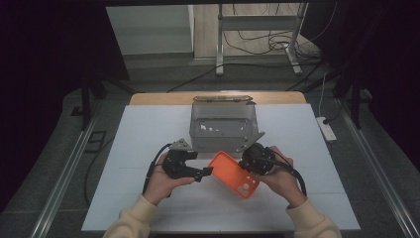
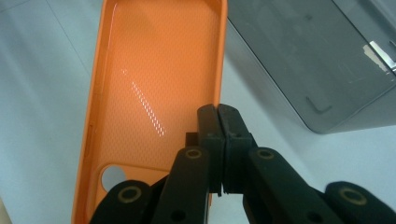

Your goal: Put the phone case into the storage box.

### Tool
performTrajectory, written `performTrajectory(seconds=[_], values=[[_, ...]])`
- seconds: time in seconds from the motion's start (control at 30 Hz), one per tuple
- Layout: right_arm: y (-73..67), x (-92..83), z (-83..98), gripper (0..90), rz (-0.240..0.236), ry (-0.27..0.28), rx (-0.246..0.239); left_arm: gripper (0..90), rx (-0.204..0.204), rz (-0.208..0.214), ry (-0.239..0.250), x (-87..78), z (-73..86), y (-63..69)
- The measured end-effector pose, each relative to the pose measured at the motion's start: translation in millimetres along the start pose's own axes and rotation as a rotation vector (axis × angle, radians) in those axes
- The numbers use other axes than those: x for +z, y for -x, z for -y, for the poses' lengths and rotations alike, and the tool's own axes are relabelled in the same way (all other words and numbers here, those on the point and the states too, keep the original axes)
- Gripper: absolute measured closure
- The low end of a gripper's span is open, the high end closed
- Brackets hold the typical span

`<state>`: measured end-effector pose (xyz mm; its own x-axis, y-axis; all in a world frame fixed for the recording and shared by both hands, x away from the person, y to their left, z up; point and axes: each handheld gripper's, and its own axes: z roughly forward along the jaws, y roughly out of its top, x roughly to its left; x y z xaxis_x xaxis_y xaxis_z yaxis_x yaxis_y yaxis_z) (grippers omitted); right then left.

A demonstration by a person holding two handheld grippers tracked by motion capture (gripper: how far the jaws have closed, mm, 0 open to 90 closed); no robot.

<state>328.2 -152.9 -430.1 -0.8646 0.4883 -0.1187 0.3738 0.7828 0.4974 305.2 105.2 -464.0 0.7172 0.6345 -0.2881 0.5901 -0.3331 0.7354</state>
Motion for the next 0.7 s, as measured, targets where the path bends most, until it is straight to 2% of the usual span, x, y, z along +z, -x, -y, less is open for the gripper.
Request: performTrajectory(seconds=[0.37, 0.7], values=[[-0.7, 0.6, -0.3, 88.9, -0.005, 0.0, -0.004, 15.0, 0.009, 0.018, -0.014, 9.6, -6.2, -0.8], [-0.1, 1.1, 0.2, 89.0, -0.007, 0.007, -0.003, 16.6, -0.004, 0.03, -0.015, 15.3, -9.6, -4.7]])
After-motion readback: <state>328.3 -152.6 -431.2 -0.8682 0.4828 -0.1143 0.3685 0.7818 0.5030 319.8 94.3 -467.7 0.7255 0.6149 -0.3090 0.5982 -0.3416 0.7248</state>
